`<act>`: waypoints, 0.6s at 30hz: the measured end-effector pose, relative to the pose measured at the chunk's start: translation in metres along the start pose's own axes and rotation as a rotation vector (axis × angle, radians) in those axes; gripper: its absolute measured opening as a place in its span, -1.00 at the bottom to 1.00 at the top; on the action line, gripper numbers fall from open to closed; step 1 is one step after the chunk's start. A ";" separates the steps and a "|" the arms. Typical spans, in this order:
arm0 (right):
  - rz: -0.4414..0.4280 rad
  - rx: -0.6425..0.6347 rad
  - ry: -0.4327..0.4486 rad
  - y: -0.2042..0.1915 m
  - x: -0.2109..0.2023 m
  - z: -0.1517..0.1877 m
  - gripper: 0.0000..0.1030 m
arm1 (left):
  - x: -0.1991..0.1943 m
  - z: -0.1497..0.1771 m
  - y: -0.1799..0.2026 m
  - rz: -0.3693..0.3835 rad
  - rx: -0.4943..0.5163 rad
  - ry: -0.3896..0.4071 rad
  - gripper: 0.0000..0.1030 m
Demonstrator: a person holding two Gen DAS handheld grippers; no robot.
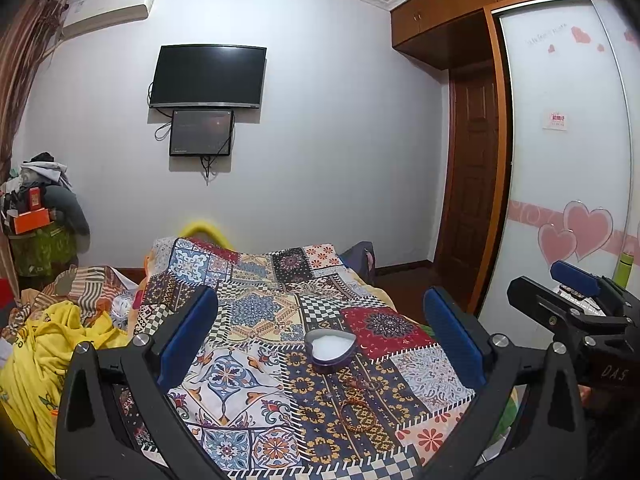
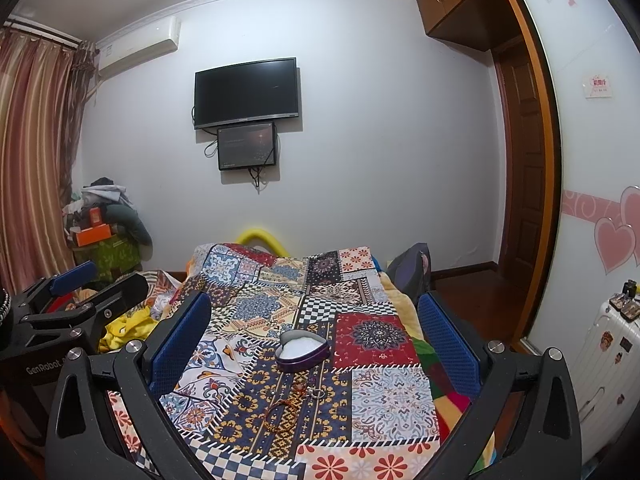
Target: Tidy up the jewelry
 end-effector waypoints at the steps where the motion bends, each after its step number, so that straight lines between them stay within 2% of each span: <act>1: 0.000 0.001 0.001 0.000 0.000 0.000 0.99 | 0.000 0.000 0.000 0.000 0.001 0.000 1.00; 18: -0.003 0.002 -0.001 -0.001 0.000 0.000 0.99 | 0.000 -0.001 -0.002 -0.003 -0.006 -0.001 1.00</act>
Point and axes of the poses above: each gripper's, at about its wrist camera, not at the fingertips, and x roughly the way its jaws point, y to its right, z to its underside, the point moved 5 cm from there along x, roughly the way its jaws point, and after that the axes turned 10 degrees about -y, right-handed, at the moved point
